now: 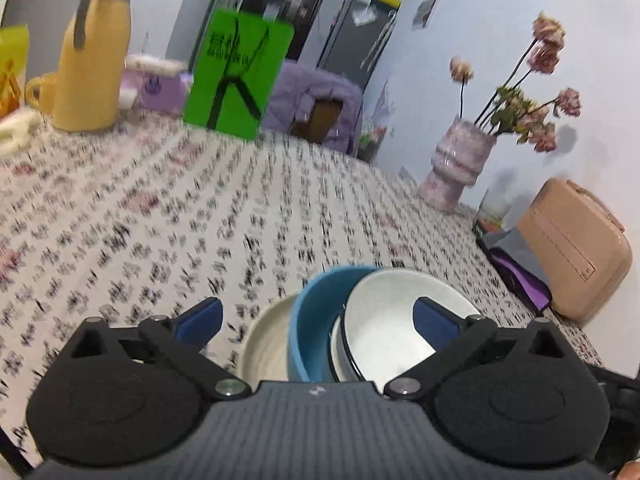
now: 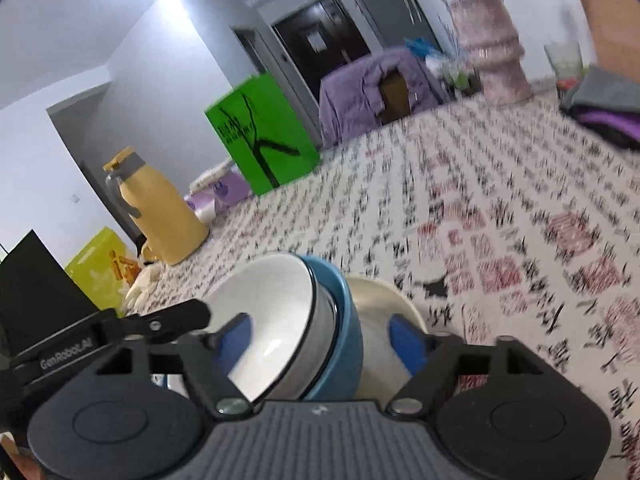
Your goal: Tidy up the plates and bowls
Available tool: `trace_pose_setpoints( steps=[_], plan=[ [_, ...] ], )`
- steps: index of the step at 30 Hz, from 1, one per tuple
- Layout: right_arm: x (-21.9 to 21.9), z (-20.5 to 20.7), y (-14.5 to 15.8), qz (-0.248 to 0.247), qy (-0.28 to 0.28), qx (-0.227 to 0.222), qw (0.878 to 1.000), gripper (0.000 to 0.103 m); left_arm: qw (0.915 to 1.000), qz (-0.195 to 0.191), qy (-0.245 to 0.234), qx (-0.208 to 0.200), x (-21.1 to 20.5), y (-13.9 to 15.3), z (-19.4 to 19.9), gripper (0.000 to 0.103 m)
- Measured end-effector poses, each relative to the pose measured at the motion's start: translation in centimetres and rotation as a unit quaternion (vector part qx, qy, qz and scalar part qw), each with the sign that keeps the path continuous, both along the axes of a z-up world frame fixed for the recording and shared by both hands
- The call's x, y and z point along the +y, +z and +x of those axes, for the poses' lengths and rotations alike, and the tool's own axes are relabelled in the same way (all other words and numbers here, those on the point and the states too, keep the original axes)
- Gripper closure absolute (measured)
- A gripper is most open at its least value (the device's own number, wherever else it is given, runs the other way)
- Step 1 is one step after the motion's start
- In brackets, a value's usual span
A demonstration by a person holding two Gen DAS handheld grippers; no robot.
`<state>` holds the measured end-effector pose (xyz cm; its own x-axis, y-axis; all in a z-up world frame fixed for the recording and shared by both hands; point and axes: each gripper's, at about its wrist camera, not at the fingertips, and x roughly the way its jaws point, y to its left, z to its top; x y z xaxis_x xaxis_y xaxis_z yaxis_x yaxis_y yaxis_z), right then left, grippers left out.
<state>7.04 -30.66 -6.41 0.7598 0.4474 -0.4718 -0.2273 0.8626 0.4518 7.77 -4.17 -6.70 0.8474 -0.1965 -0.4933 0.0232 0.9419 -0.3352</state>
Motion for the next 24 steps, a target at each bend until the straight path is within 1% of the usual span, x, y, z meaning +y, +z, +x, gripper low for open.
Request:
trace_pose_setpoints(
  steps=[1,3,5,7,10,14,18,21,24],
  plan=[
    [0.0,-0.3,0.3,-0.001,0.001,-0.011,1.000,0.009,0.9999,0.007,0.003,-0.008,0.0,0.2,-0.3,0.000],
    [0.2,-1.3,0.9,-0.014,0.002,-0.037,0.999,0.000,0.9994,0.020,0.010,-0.025,0.0,0.3,-1.1,0.000],
    [0.5,-2.3,1.4,-0.040,-0.005,-0.063,0.997,0.000,0.9979,0.038,0.016,-0.049,0.1,0.4,-2.2,0.000],
    [0.9,-3.4,1.9,-0.066,-0.011,-0.084,0.994,0.000,0.9945,0.066,0.030,-0.075,0.1,0.6,-3.5,0.000],
    [1.2,-5.1,2.4,-0.085,-0.010,-0.108,0.991,0.000,0.9891,0.098,0.044,-0.101,0.2,0.9,-5.4,0.000],
    [1.4,-7.4,3.0,-0.099,-0.013,-0.136,0.986,0.000,0.9859,0.107,0.045,-0.121,0.9,1.0,-8.0,0.000],
    [2.0,-10.2,3.2,-0.126,-0.012,-0.164,0.978,0.000,0.9832,0.115,0.046,-0.134,1.4,1.0,-10.6,0.000],
    [2.5,-11.9,3.1,-0.145,-0.010,-0.174,0.974,0.000,0.9814,0.120,0.046,-0.143,1.5,0.9,-12.7,0.000],
    [2.6,-13.6,2.9,-0.152,-0.009,-0.173,0.973,0.000,0.9804,0.124,0.039,-0.148,1.4,0.6,-14.7,0.000]
  ],
)
